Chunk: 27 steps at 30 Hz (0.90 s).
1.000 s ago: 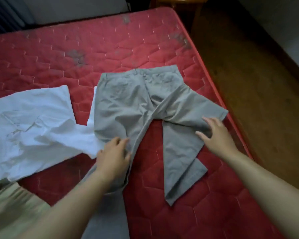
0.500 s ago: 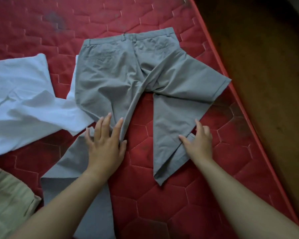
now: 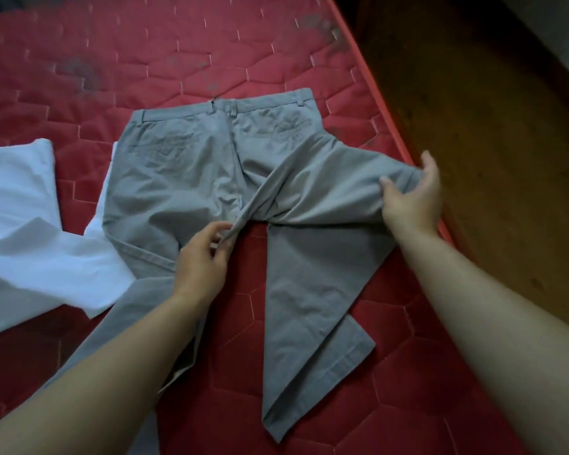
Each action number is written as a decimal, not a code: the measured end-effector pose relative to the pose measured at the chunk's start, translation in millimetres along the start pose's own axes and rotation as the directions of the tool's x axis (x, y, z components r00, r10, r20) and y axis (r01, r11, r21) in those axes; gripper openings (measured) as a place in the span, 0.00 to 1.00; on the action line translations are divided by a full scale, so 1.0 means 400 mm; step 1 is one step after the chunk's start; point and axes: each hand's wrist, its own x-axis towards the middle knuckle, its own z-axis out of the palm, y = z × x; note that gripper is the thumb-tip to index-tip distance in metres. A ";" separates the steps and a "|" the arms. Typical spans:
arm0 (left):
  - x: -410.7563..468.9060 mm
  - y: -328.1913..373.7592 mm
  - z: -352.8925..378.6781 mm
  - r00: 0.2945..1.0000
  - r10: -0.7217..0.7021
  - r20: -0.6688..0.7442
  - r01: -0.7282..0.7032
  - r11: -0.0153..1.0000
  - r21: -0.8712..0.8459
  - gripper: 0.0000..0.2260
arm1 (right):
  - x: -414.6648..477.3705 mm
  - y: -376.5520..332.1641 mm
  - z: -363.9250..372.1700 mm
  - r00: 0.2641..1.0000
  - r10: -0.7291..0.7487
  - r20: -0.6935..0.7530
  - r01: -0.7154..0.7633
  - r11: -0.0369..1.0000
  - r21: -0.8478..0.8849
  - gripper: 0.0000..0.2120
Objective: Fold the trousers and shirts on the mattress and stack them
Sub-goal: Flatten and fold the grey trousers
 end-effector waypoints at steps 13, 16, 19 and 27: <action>-0.030 0.090 -0.097 0.996 0.008 0.091 -0.039 0.937 0.347 0.15 | -0.388 0.135 -0.228 0.916 0.213 0.340 -0.108 0.947 -0.302 0.22; 0.022 0.194 -0.001 0.941 0.129 0.314 -0.199 0.959 0.202 0.13 | -0.259 0.127 -0.173 0.948 0.155 0.279 -0.058 0.943 -0.327 0.28; 0.024 0.259 0.074 0.890 0.130 0.437 -0.133 0.991 -0.022 0.11 | -0.199 0.140 -0.106 0.908 0.333 0.255 -0.236 0.908 -0.345 0.32; -0.026 0.316 -0.039 0.965 0.260 0.021 -0.255 0.959 -0.120 0.08 | -0.127 -0.008 -0.206 0.999 -0.026 0.046 0.031 0.993 -0.115 0.02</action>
